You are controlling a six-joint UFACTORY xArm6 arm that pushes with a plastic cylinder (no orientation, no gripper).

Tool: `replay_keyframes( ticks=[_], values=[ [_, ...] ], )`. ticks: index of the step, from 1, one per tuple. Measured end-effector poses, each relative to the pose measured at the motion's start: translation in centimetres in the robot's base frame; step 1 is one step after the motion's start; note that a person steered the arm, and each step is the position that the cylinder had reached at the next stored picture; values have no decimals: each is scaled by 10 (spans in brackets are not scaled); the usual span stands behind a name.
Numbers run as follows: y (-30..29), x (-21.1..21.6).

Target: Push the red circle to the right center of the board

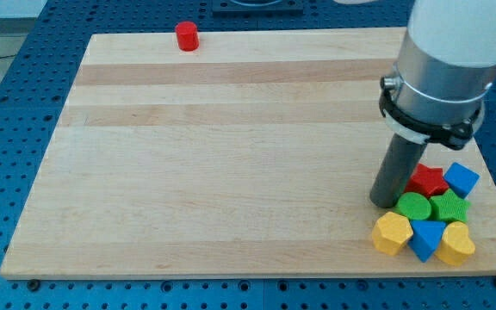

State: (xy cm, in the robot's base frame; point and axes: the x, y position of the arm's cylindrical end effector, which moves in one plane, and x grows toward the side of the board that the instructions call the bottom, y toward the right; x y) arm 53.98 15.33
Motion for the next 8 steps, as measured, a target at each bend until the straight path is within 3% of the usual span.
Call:
replay_keyframes(
  ticks=[1,2,4,5,7,8],
  values=[
    [-8,-1],
    [-70,-19],
    [-244,-110],
    [-310,-181],
    [-327,-327],
    [-327,-344]
  ],
)
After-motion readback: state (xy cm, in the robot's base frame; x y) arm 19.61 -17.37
